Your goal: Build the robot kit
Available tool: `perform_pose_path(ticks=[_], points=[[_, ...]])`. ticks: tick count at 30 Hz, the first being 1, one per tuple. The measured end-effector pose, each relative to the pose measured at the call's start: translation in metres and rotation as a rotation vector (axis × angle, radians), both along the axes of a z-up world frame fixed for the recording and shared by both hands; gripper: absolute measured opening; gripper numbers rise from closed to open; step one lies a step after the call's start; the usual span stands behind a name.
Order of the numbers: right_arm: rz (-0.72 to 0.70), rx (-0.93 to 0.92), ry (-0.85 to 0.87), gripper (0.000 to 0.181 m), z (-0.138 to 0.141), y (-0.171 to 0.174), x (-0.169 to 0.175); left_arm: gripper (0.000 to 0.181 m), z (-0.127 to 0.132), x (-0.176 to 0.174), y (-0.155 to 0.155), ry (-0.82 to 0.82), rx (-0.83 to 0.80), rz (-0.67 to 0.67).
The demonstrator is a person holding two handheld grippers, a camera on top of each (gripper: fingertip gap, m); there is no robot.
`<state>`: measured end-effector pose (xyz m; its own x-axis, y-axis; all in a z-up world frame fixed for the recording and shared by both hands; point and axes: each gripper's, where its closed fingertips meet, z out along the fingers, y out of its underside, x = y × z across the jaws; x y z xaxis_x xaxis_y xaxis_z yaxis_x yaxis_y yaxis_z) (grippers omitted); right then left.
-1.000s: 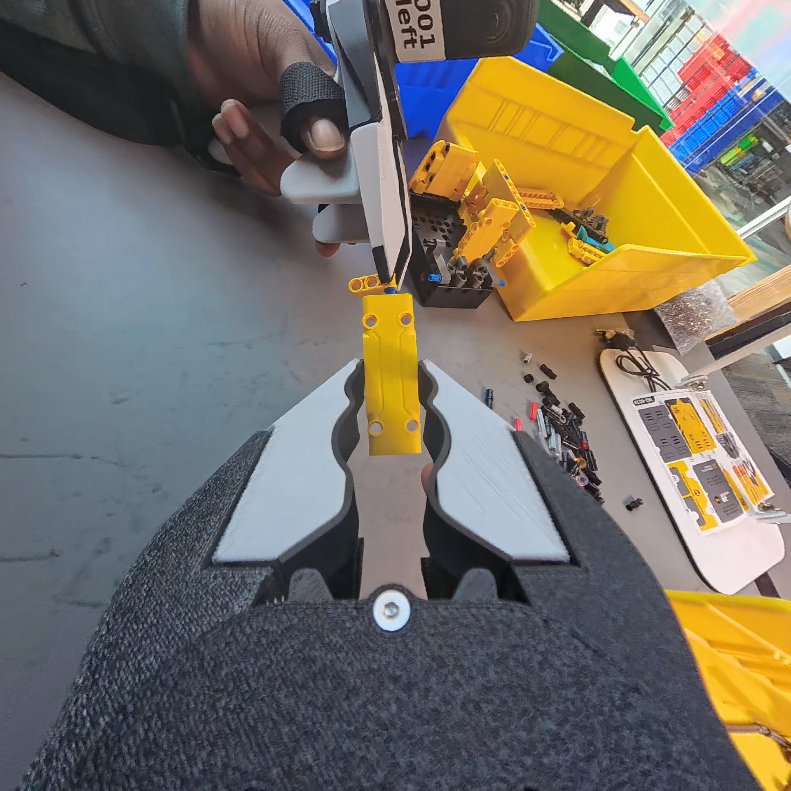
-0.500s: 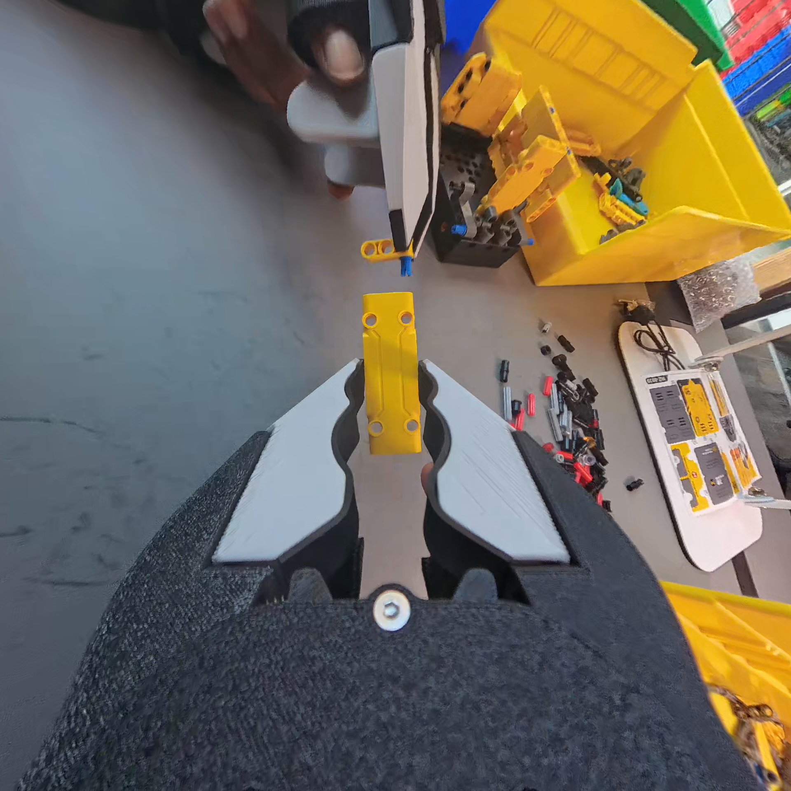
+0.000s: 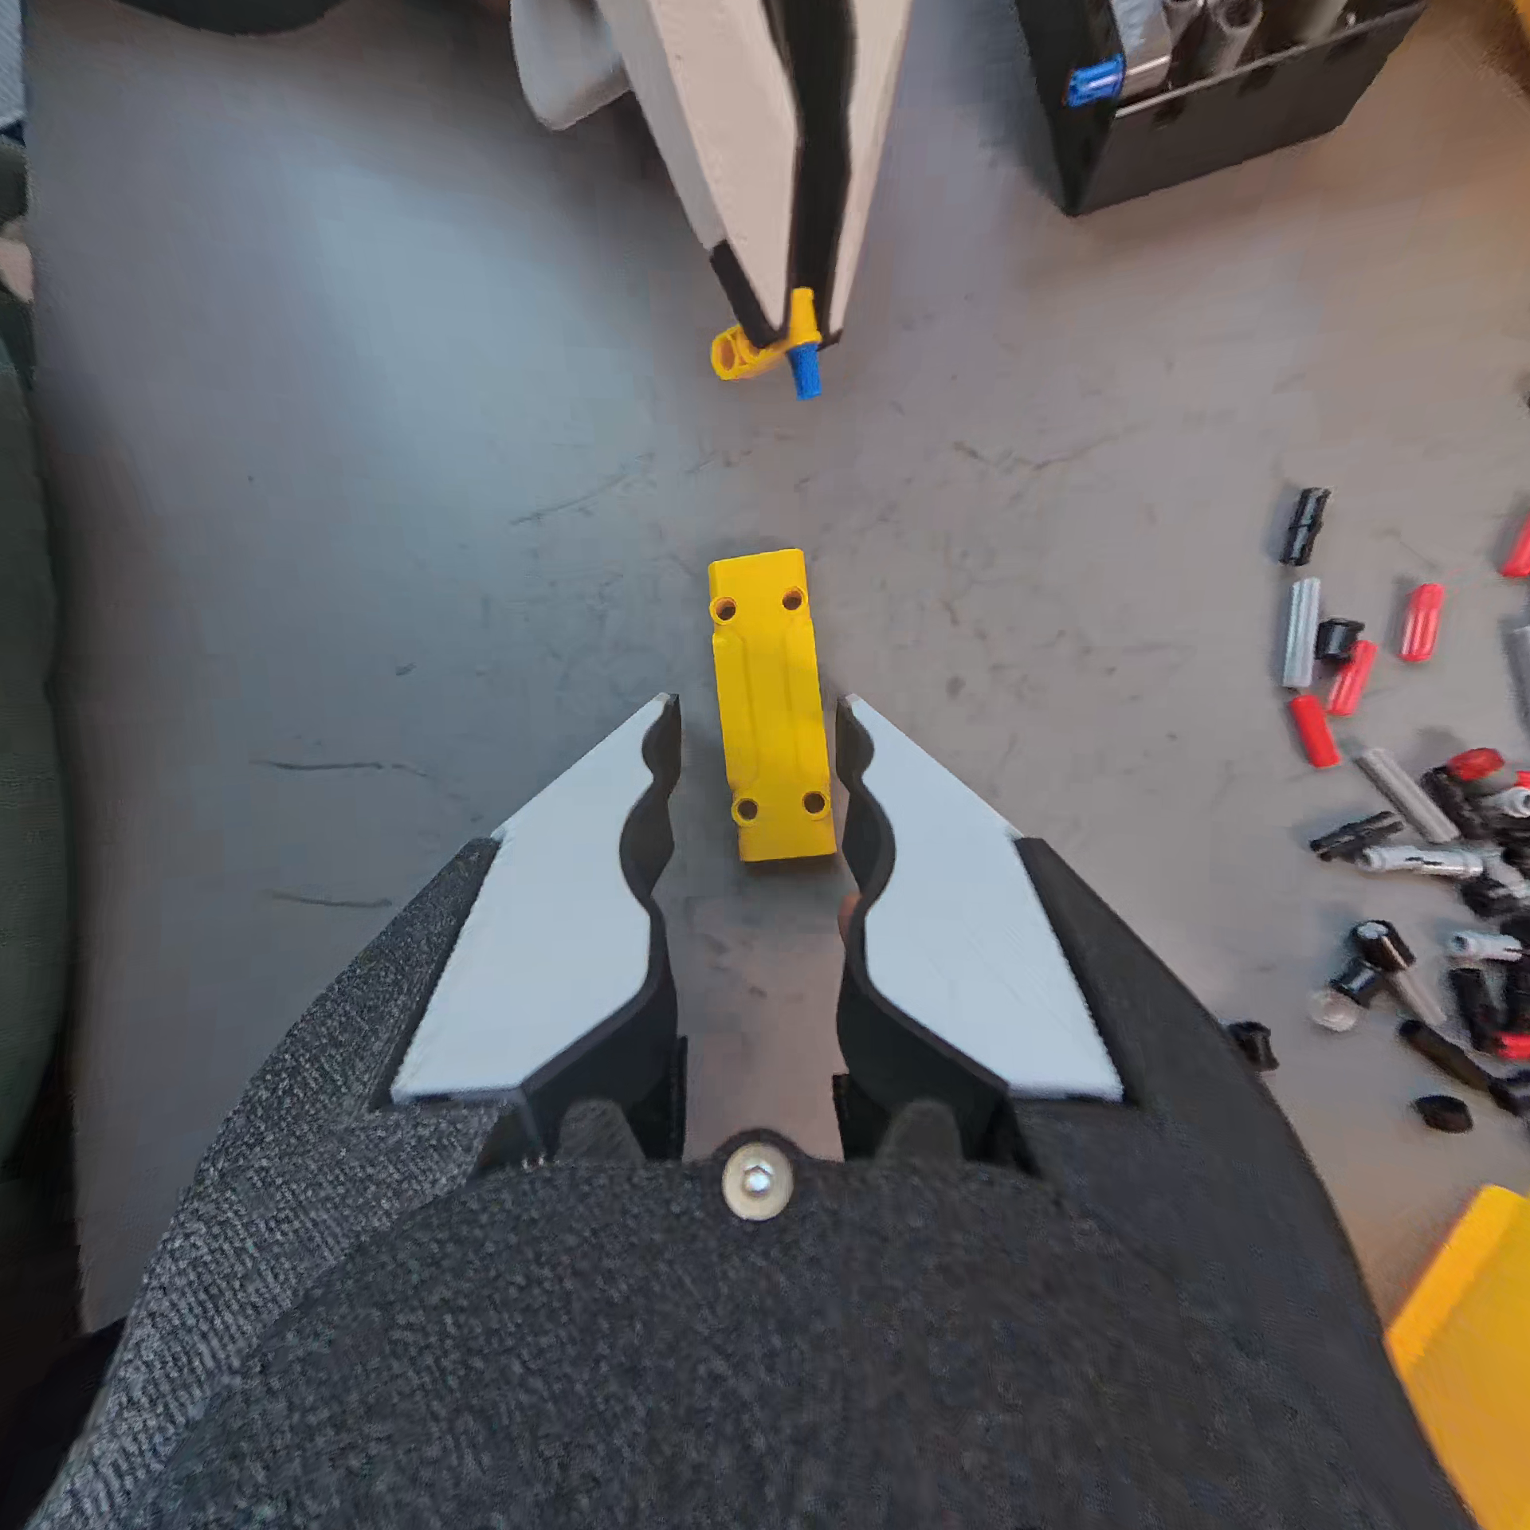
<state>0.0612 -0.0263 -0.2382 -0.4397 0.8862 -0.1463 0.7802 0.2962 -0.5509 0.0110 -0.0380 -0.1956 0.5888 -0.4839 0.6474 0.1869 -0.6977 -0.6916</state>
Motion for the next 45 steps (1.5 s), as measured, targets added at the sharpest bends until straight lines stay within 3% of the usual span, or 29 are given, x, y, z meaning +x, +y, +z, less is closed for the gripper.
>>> perform_pose_path(ticks=[8,21,22,26,33,38,45], points=[[0.002,-0.025,-0.131,0.025,0.000,0.010,0.000,0.006,0.004,0.004,-0.003,0.001,0.013,-0.023],[0.069,0.455,0.185,0.002,0.006,-0.013,0.010,0.006,0.001,0.003,-0.002,0.027,0.018,-0.019],[0.069,0.430,0.165,0.024,0.002,-0.019,0.014,0.006,0.001,0.003,-0.002,0.029,0.018,-0.018],[0.003,0.366,0.166,0.026,0.004,-0.015,0.015,0.006,0.000,0.005,-0.002,0.032,0.017,-0.022],[-0.170,0.062,0.061,0.028,0.014,0.001,-0.001,0.006,0.000,0.001,-0.001,0.036,0.022,-0.017],[-0.116,0.115,-0.005,0.039,0.003,0.002,0.000,0.006,0.002,0.001,-0.002,0.033,0.026,-0.019],[-0.108,0.143,0.011,0.034,0.004,-0.005,0.001,0.006,0.003,0.004,-0.003,0.032,0.030,-0.034]])
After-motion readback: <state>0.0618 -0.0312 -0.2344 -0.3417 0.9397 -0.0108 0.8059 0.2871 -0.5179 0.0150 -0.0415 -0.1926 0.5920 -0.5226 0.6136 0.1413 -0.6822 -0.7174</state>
